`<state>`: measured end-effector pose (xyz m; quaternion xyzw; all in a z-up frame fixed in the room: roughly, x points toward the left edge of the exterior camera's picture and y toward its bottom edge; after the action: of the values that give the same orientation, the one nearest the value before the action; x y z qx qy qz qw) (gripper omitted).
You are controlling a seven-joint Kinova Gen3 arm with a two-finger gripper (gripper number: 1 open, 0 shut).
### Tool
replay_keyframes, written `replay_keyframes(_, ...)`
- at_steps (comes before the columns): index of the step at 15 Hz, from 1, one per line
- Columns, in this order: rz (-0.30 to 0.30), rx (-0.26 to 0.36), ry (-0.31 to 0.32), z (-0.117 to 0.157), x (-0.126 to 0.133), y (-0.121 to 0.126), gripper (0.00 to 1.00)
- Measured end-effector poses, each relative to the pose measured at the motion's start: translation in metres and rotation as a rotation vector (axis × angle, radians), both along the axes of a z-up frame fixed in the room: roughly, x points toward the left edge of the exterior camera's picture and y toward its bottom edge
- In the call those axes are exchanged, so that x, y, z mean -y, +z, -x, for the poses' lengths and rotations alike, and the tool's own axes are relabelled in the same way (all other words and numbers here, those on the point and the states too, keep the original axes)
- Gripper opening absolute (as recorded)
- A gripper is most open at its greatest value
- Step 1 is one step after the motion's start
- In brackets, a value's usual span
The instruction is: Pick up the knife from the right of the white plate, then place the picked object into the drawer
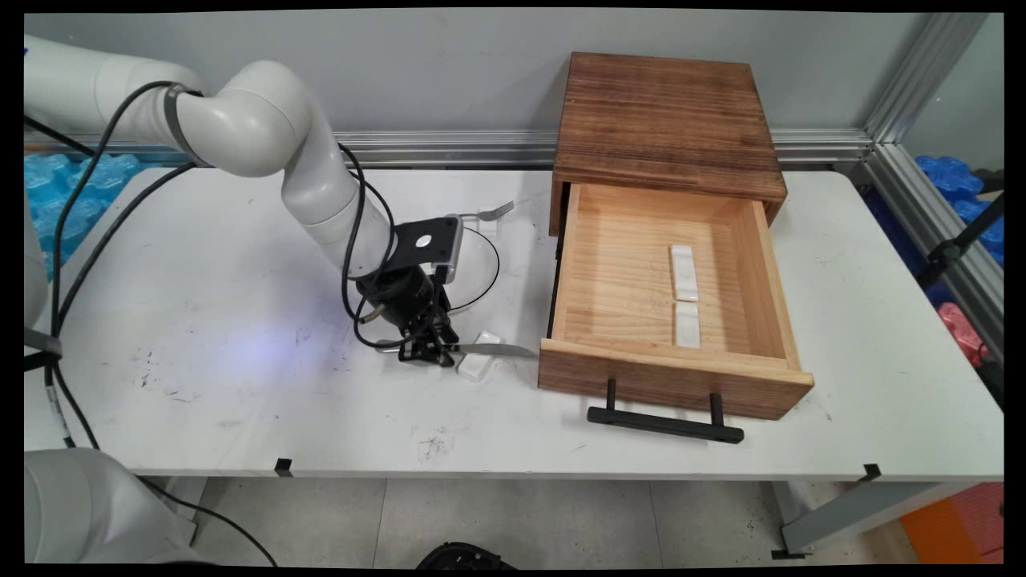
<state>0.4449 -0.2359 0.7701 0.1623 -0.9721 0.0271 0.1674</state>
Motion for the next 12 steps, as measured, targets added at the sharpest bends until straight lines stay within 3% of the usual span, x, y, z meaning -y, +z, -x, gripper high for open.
replay_keyframes(12, -0.009, 0.001, -0.014, -0.0012, -0.0079, 0.0066, 0.0)
